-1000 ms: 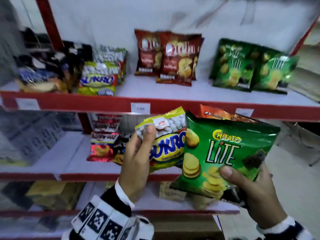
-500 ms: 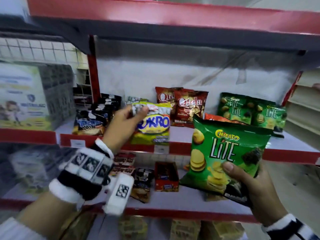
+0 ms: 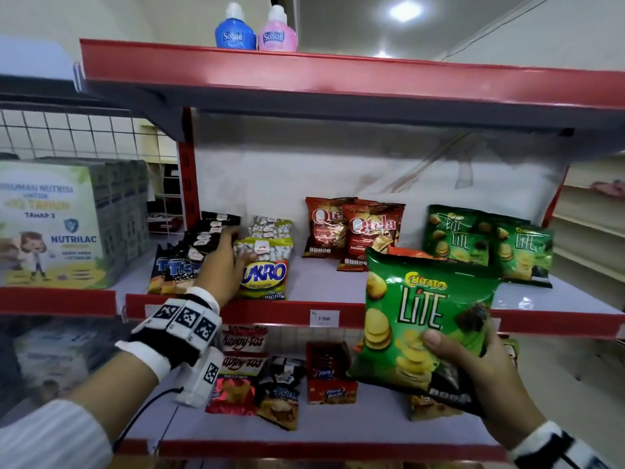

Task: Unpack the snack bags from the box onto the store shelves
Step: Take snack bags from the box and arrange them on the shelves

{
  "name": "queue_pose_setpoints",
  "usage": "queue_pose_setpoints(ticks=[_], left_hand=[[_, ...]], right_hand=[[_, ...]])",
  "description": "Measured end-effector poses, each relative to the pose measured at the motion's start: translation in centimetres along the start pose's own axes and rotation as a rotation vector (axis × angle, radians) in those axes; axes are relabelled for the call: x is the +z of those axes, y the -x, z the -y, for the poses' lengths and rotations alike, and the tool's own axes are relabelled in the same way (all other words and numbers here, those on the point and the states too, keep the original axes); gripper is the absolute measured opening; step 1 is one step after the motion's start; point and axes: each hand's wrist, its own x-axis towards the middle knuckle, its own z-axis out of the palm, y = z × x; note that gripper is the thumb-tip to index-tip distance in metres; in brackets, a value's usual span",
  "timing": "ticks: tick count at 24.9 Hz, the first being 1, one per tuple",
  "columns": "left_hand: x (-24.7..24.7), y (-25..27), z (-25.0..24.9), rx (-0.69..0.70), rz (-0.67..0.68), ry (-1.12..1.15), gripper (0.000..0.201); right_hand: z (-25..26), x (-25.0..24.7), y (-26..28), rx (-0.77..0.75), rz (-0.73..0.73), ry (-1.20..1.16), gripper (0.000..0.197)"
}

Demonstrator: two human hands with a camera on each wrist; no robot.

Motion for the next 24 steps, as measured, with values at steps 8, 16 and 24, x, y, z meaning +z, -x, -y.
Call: queue_pose_setpoints(ticks=[8, 16, 24], left_hand=[[0.9, 2.4, -2.4, 0.044, -0.052, -0.421, 0.065], [5.0, 8.3, -13.1, 0.150, 0.656, 0.505, 0.050], [9.3, 7.2, -17.2, -0.076, 0.758, 0.778, 0.023]], right_hand=[[-1.3, -1.2, -0.5, 0.094, 0.009, -0.109, 0.091], [-1.8, -2.7, -1.4, 0.219, 0.109, -0.239, 0.065], [0.0, -6.0, -2.5, 0.256, 0.152, -0.314, 0.053]])
